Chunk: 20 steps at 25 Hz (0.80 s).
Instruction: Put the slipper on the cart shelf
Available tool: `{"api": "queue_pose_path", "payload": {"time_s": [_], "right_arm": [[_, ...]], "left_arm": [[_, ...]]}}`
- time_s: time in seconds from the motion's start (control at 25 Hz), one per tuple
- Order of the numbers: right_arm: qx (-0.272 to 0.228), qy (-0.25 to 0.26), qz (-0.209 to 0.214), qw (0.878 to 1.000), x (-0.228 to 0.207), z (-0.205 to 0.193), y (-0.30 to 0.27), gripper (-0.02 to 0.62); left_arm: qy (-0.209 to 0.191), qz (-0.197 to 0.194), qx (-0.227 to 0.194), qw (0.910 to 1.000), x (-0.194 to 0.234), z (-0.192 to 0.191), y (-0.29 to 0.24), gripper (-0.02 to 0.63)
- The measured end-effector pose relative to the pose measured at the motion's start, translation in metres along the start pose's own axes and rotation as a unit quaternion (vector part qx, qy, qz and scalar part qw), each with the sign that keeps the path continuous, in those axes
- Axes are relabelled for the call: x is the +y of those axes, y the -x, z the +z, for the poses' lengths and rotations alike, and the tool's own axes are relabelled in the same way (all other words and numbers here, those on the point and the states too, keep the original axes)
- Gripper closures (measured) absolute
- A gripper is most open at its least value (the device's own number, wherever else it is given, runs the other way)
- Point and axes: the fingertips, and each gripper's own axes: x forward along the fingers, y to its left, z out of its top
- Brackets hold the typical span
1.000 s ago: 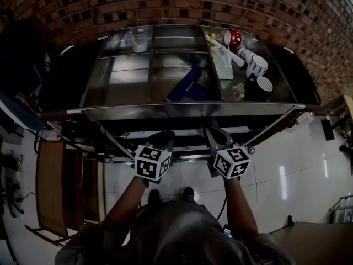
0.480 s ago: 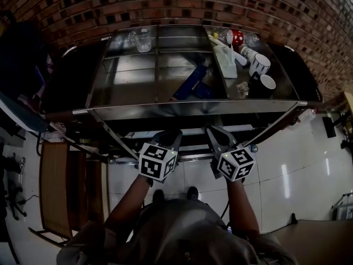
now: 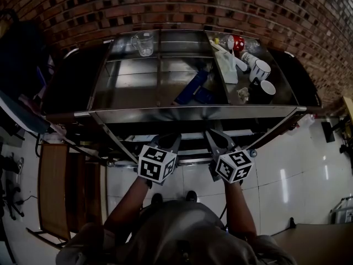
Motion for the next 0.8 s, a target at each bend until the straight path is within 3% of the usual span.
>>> {"api": "queue_pose_path", "payload": {"time_s": [0.8], "right_arm": [[-0.002, -0.007, -0.002, 1.0, 0.0003, 0.0011, 0.0004, 0.595]], "left_arm": [[0.003, 0.0, 0.002, 1.0, 0.0034, -0.0027, -0.0016, 0.598]]}}
